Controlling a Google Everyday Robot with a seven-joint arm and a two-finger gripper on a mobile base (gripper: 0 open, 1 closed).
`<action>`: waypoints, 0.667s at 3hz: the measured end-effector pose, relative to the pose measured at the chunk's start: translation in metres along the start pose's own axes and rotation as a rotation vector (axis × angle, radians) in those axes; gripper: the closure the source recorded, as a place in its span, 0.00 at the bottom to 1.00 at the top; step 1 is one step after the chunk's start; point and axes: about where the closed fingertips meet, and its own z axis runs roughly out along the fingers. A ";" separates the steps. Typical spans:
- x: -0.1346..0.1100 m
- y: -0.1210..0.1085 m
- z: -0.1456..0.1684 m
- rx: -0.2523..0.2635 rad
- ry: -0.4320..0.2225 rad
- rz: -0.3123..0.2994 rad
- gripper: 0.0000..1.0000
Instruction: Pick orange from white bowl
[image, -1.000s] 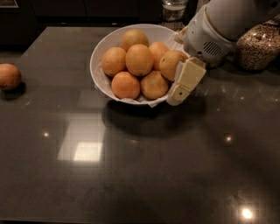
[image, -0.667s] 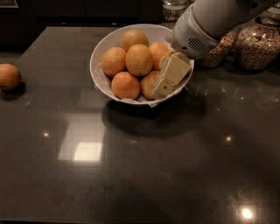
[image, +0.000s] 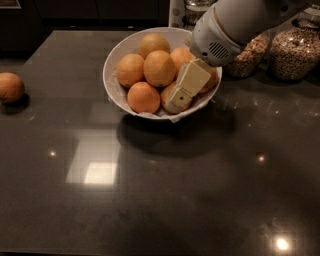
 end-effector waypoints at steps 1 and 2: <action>-0.023 -0.006 0.007 0.025 -0.038 -0.015 0.00; -0.039 -0.020 0.015 0.072 -0.046 -0.035 0.00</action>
Offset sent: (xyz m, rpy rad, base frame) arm 0.0513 0.0449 0.0199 0.0180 -0.1445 -0.0199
